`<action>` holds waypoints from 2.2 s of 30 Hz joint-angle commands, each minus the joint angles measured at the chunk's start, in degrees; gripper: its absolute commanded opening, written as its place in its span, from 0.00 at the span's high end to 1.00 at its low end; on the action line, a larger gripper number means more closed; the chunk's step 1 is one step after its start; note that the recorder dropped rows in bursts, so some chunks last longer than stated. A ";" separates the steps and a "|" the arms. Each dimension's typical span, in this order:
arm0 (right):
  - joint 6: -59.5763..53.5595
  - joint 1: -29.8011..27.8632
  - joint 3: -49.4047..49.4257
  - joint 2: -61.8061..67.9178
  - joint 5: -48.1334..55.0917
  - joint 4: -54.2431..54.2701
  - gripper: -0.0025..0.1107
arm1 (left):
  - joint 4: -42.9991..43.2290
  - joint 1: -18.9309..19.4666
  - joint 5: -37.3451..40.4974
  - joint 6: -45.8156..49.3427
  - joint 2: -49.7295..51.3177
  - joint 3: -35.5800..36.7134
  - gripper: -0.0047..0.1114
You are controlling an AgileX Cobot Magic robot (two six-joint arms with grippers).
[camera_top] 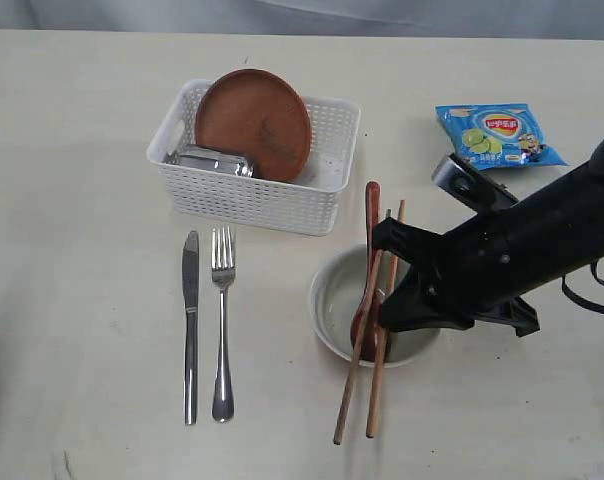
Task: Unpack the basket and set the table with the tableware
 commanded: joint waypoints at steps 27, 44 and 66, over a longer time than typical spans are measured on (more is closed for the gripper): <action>-0.54 0.03 -11.87 -0.53 13.23 -11.81 0.57 | 0.02 -0.24 -0.60 0.09 -0.18 0.15 0.96; 7.07 49.28 -10.13 -10.00 3.07 -34.82 0.63 | 0.02 -0.24 -0.60 0.09 -0.18 0.15 0.96; 9.35 51.69 -10.13 -0.76 0.59 -45.13 0.98 | 0.02 -0.24 -0.60 0.09 -0.18 0.15 0.96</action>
